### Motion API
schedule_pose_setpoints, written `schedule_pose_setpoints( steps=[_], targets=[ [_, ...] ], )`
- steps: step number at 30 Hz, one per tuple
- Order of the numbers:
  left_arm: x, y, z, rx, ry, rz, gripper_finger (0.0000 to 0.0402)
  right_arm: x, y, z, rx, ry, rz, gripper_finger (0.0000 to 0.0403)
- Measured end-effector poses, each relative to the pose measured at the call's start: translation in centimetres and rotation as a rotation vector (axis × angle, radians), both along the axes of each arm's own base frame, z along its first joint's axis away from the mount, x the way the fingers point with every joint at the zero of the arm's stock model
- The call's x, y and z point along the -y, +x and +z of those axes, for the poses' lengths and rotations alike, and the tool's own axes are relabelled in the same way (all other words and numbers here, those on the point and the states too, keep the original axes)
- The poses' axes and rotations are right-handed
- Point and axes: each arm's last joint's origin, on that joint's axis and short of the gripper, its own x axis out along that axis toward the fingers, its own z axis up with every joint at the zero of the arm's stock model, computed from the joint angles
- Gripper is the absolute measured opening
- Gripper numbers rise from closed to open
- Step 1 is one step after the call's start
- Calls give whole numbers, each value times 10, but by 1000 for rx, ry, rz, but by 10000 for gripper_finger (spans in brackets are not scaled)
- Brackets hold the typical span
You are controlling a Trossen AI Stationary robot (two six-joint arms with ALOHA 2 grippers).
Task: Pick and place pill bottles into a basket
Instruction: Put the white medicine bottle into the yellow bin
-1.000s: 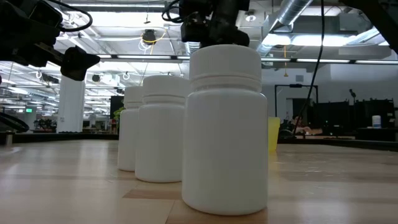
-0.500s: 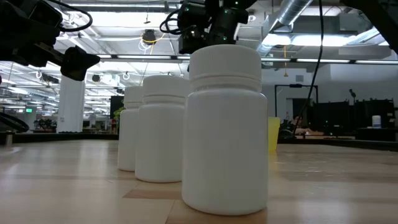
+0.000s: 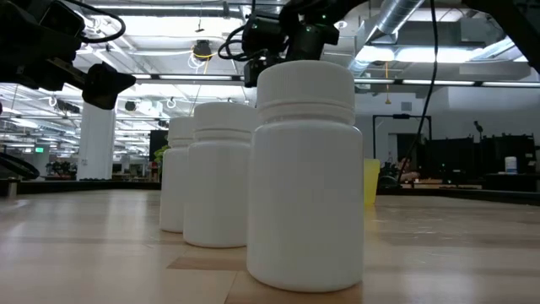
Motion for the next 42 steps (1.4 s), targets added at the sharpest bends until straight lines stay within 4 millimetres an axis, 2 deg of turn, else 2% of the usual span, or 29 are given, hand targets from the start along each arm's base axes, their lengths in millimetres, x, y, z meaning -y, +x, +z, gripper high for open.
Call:
schedule_pose_setpoints(
  steps=[3, 7, 11, 17, 24, 32, 42],
  targets=[
    [0, 0, 0, -2, -8, 0, 386, 0, 0, -1, 5, -1, 0, 166],
    [0, 0, 0, -1, -2, 0, 386, 0, 1, -4, 14, -2, 1, 149],
    [0, 0, 0, -2, -8, 0, 386, 0, -1, -11, 8, -2, 1, 149],
    [0, 0, 0, -1, -5, 0, 386, 0, -3, -17, -3, 0, 1, 171],
    [0, 0, 0, -1, -6, 0, 386, 0, -2, -17, 4, -2, 2, 150],
    [0, 0, 0, -1, -5, 0, 386, 0, -2, -17, 4, -2, 3, 190],
    [0, 0, 0, -1, -7, 0, 386, -1, -2, -17, 4, -8, 20, 165]
  ],
)
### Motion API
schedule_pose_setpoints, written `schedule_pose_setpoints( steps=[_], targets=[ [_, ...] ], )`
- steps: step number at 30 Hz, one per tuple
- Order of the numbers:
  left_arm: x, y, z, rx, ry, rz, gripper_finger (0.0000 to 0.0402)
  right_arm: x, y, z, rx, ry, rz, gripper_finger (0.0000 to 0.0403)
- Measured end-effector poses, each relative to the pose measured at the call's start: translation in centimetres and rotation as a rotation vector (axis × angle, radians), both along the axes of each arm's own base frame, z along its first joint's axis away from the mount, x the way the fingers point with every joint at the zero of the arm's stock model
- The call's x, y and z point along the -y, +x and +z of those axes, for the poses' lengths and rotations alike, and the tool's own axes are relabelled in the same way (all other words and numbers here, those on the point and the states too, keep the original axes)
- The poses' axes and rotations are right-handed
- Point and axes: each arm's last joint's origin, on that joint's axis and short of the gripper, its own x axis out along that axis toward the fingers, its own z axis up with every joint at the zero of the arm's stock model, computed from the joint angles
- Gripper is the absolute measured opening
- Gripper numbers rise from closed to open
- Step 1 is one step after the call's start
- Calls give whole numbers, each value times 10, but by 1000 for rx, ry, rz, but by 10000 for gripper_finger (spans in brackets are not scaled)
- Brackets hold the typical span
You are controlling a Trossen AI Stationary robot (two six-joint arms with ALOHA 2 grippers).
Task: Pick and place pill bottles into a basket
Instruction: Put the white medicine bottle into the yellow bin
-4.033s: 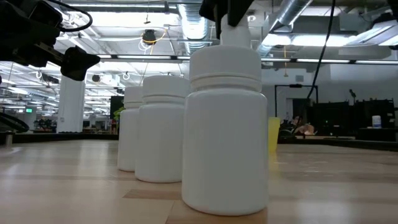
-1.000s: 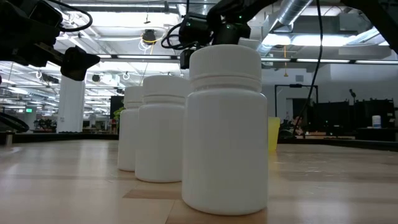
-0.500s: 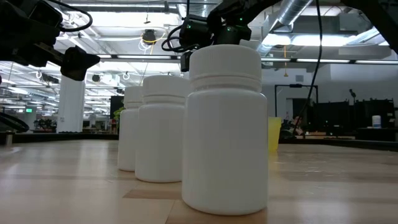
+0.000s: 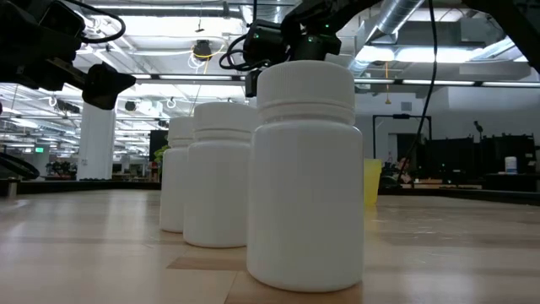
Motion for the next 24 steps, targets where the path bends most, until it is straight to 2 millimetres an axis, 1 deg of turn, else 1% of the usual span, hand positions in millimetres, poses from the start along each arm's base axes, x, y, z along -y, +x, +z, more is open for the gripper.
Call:
schedule_pose_setpoints(
  steps=[9, 24],
  targets=[
    [0, 0, 0, 1, 3, 0, 386, 0, 2, 1, 20, -3, -1, 165],
    [0, 0, 0, 2, 5, 0, 386, -2, 2, 1, 20, -3, 6, 203]
  ],
)
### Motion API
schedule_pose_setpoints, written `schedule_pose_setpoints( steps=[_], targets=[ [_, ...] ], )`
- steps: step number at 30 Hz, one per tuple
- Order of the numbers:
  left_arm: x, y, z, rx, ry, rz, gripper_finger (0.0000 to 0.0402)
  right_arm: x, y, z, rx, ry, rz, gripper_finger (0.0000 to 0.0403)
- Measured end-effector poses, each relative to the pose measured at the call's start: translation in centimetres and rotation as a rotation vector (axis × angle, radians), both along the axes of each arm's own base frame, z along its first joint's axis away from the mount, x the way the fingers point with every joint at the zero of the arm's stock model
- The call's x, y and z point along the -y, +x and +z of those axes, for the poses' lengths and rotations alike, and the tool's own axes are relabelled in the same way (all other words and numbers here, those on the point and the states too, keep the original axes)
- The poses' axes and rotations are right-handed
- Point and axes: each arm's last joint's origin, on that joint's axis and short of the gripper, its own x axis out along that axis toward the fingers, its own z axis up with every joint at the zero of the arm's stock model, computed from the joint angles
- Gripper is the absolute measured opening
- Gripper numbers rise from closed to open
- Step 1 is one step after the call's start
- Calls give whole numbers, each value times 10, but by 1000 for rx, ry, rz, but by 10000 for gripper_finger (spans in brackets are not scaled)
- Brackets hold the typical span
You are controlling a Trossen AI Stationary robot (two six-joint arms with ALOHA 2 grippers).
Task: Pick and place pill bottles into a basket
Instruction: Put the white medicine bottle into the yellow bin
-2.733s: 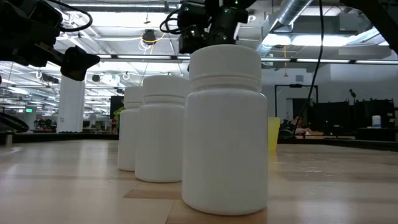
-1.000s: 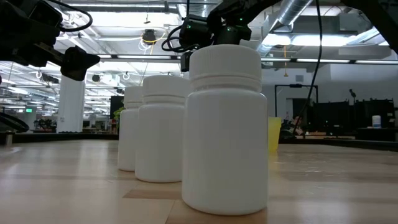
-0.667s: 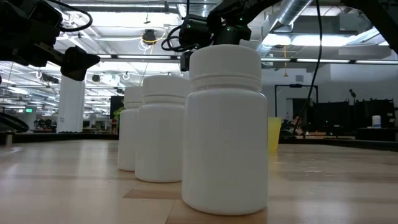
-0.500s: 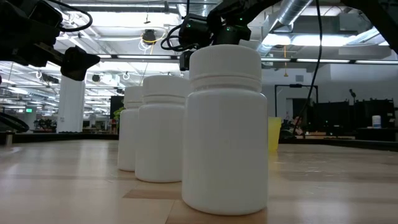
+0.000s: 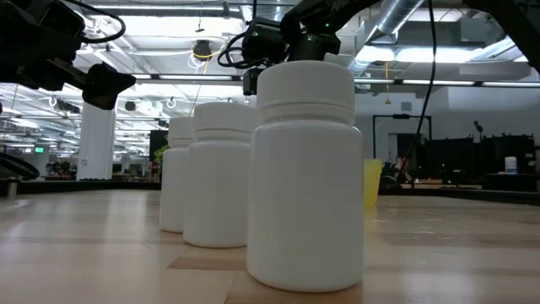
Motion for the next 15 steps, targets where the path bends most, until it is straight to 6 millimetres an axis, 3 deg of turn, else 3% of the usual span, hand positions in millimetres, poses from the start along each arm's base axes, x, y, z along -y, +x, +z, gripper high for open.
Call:
schedule_pose_setpoints(
  steps=[15],
  targets=[
    [0, 0, 0, -1, -5, 0, 386, 5, 5, 28, 20, -5, -11, 201]
  ],
)
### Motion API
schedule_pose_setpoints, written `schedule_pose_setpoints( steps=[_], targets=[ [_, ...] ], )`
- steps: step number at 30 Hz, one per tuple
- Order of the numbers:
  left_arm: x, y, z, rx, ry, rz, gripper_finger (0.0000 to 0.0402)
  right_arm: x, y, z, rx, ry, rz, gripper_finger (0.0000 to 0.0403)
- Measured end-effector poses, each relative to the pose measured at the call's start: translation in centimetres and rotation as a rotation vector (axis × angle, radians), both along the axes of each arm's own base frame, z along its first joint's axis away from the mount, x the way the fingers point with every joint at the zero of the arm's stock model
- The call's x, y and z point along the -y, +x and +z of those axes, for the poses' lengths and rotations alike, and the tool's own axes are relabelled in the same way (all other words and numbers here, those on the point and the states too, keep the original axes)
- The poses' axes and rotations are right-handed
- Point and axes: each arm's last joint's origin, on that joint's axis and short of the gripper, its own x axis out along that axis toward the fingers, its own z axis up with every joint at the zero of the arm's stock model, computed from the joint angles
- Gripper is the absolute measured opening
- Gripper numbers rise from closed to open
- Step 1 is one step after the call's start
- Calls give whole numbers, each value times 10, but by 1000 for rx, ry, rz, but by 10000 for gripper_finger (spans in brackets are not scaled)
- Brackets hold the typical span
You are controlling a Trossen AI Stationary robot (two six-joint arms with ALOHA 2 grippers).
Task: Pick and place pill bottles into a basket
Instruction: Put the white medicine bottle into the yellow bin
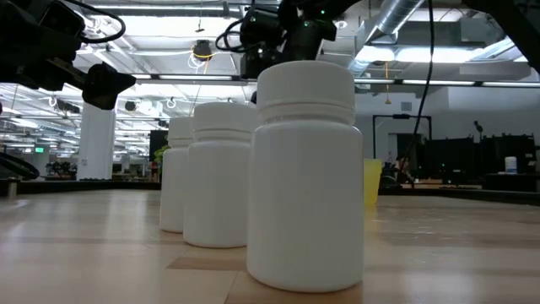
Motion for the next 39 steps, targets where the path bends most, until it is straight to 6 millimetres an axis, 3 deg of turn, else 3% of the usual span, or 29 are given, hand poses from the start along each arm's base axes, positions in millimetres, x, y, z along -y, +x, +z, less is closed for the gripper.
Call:
schedule_pose_setpoints(
  steps=[5, 11, 17, 23, 30, 39],
  targets=[
    [0, 0, 0, 0, 2, 0, 386, 0, 0, 26, -8, 13, -38, 193],
    [0, 0, 0, 1, 4, 0, 386, -7, -7, 66, -43, 81, -234, 180],
    [0, 0, 0, 1, 4, 0, 386, -33, -24, 88, -189, 141, -374, 167],
    [0, 0, 0, 0, 2, 0, 386, -65, -48, 105, -272, 176, -378, 164],
    [-1, 0, 0, -4, -1, 19, 386, -98, -74, 105, -233, 232, -427, 162],
    [-1, 0, -1, -6, 2, 32, 386, -131, -124, 40, -202, 406, -625, 156]
  ],
)
